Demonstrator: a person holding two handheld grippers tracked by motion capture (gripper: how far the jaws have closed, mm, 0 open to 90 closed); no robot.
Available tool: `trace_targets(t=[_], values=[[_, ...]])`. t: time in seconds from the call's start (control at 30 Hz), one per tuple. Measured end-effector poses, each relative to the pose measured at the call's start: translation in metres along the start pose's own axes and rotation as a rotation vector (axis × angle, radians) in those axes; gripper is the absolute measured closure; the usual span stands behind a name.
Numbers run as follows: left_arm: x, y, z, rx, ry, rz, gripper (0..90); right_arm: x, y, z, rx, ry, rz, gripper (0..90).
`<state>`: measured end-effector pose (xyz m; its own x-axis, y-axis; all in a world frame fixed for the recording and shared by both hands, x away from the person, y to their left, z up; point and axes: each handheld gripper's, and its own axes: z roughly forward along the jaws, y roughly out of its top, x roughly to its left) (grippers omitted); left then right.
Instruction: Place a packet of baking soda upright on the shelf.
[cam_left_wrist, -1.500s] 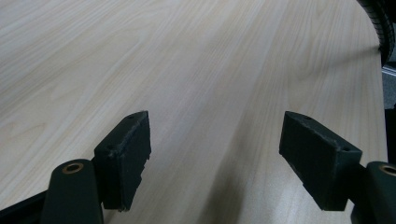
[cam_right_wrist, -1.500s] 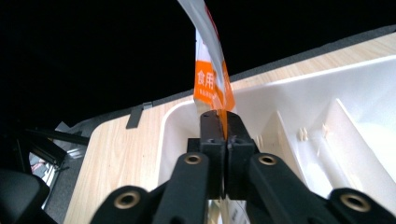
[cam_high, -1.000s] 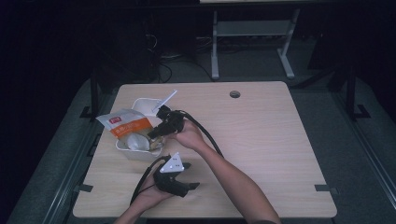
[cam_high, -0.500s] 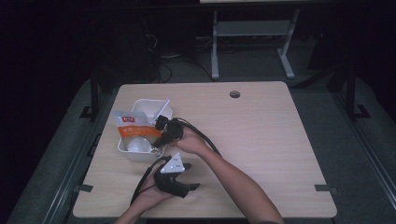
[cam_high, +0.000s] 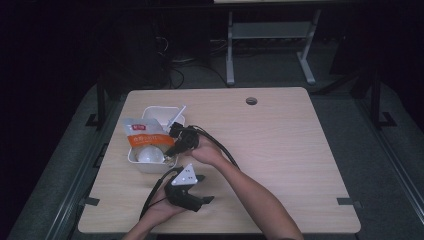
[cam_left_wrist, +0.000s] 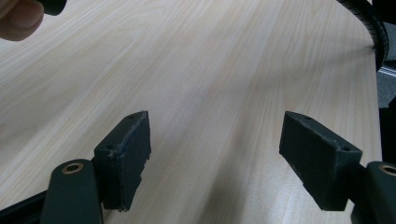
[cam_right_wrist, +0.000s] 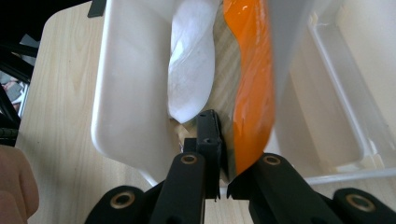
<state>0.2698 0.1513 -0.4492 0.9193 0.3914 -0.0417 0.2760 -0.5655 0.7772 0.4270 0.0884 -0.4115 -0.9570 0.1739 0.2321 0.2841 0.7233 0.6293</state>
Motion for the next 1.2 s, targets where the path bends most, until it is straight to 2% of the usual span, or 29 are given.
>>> trace_targets(t=[0.1,0.23,0.33,0.67,0.97,1.2], values=[[0.0,0.0,0.0,-0.001,0.001,-0.002,24.6,-0.002,-0.001,-0.001,-0.007,0.007,0.009,83.6],[0.001,0.0,0.0,-0.002,0.001,-0.003,24.6,-0.006,-0.003,-0.006,-0.055,0.03,0.045,79.8],[0.001,0.0,0.0,-0.001,0.002,-0.003,24.6,-0.007,-0.004,-0.01,-0.085,0.041,0.058,82.1],[0.002,0.0,-0.001,-0.005,0.006,-0.005,24.5,-0.007,-0.005,-0.017,-0.114,0.054,0.072,81.6],[0.004,-0.001,-0.002,-0.009,0.009,-0.016,24.3,-0.006,-0.01,-0.03,-0.14,0.064,0.079,75.5],[0.005,-0.001,-0.002,-0.014,0.015,-0.021,23.9,-0.008,-0.016,-0.042,-0.155,0.053,0.092,72.0]])
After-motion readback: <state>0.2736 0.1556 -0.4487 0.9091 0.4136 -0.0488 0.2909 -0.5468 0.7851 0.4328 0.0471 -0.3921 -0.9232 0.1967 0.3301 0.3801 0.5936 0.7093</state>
